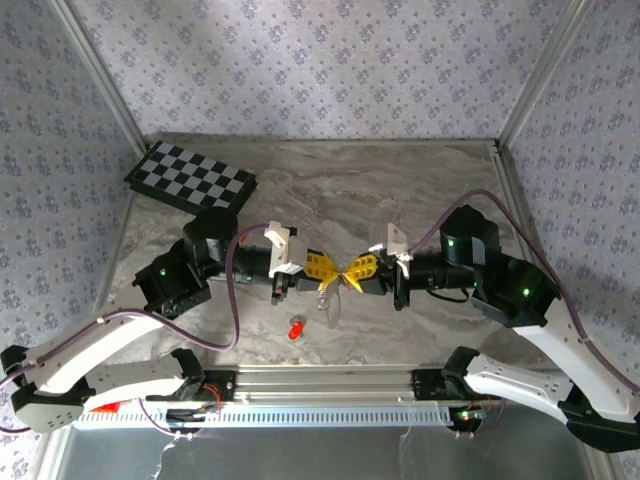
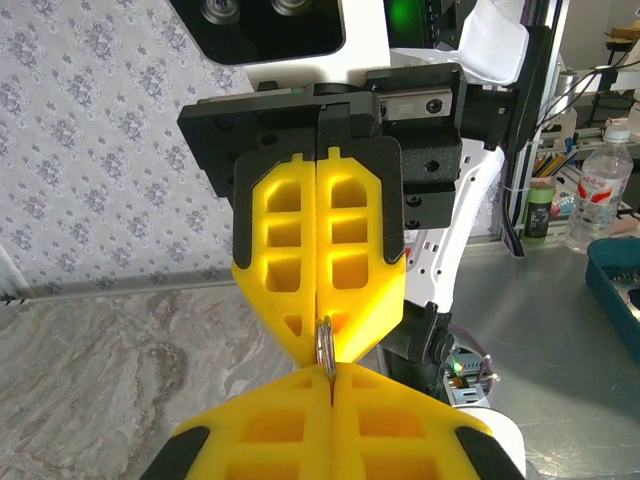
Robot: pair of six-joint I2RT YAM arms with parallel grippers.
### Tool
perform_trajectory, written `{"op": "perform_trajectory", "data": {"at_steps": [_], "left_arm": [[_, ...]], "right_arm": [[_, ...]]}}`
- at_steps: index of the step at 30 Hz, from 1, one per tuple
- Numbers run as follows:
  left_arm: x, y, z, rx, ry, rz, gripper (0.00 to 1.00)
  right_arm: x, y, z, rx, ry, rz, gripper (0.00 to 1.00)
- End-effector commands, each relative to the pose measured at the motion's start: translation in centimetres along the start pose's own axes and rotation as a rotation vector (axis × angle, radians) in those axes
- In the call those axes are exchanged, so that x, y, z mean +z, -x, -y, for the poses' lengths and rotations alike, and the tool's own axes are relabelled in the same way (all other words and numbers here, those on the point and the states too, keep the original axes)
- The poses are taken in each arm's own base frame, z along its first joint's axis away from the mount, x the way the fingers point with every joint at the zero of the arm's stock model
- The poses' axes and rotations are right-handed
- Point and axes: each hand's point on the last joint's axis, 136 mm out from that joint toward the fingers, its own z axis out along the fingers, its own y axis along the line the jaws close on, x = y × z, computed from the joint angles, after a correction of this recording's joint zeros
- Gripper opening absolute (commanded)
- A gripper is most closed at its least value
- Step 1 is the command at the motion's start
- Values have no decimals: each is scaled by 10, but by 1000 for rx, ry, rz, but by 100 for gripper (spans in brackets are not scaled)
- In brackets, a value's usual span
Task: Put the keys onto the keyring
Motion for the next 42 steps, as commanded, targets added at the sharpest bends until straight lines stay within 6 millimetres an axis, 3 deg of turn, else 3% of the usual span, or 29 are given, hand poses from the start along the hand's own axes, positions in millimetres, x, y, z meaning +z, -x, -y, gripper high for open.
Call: {"op": "perform_trajectory", "data": {"at_steps": [1, 23, 28, 36, 42], "left_arm": [[-6, 26, 10, 45, -37, 70, 0], [-5, 40, 22, 14, -126, 151, 0], [-5, 43, 29, -2, -173, 162, 0], [-3, 43, 34, -13, -219, 150, 0], [-5, 44, 26, 1, -158, 154, 0]], "right_arm": [[5, -5, 4, -2, -4, -17, 0], [7, -4, -4, 3, 45, -3, 7], [2, 5, -9, -39, 57, 54, 7], [-1, 9, -10, -52, 58, 73, 13], [-11, 13, -11, -75, 16, 107, 25]]}}
